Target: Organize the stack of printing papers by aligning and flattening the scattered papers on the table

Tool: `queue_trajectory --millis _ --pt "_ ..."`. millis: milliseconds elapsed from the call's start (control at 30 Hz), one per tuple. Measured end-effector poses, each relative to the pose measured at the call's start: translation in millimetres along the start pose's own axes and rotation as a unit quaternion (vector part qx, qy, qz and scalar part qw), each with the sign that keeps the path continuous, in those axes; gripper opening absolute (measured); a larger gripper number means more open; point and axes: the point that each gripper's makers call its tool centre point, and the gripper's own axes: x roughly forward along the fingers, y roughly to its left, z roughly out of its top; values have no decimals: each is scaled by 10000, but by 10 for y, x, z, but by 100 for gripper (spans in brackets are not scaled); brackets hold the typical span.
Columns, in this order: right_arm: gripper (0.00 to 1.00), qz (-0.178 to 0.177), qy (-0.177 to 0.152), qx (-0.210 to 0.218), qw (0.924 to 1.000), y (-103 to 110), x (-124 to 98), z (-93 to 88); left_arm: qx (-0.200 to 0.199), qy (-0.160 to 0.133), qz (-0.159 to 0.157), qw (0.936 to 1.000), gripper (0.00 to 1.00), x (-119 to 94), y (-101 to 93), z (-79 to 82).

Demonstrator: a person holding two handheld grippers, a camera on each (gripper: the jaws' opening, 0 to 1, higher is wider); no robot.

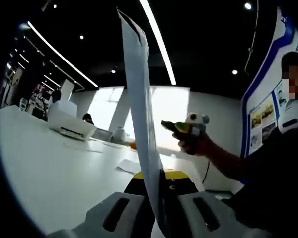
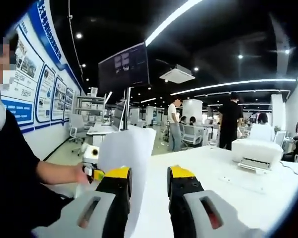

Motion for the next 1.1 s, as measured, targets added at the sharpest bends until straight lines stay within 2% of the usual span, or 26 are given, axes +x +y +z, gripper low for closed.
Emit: queue_trajectory --millis 167,500,733,1100 --pt "24 -179 75 78 9998 -35 -140 -117 4 11 -2 10000 6 -5 -12 -5" --pt "24 -687 334 -60 9971 -87 -464 -358 7 3 16 10000 6 -14 -15 -6" --pt "24 -942 348 -75 9949 -65 -664 -459 4 -13 32 10000 6 -16 -12 -6" --pt "24 -1327 414 107 9902 -21 -994 -732 7 -23 30 10000 6 -16 -5 -7"
